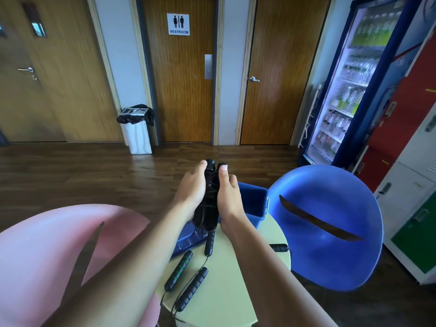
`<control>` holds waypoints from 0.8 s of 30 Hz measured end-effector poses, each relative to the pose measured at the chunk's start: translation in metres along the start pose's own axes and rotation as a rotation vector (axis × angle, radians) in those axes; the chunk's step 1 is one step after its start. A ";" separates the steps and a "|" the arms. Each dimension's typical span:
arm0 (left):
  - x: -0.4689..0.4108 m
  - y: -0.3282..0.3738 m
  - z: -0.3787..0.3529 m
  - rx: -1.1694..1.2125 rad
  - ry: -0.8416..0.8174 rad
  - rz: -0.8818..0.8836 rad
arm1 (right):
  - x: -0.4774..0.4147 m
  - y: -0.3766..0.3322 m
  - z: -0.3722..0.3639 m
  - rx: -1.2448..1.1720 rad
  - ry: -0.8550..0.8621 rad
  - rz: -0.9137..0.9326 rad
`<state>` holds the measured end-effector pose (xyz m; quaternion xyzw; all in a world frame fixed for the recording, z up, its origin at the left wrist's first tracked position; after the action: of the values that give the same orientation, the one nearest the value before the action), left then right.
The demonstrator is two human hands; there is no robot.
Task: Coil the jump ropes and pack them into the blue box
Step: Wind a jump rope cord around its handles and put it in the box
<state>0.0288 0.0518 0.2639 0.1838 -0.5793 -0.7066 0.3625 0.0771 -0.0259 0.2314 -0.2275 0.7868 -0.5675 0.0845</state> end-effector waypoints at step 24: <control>-0.004 -0.019 -0.011 -0.271 0.105 -0.312 | -0.023 0.003 0.008 0.020 0.086 -0.115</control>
<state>0.0337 0.0487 0.2427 0.2575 -0.4236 -0.8151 0.2997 0.1000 -0.0214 0.2231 -0.2466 0.7696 -0.5886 0.0202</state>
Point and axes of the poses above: each hand's wrist, its own x-axis away from the middle knuckle, its own z-axis out of the back of the hand, y = z × x, the point moved 2 cm from there along -x, towards the middle knuckle, and after that the axes turned 9 degrees about -x, right-handed, at the moved point
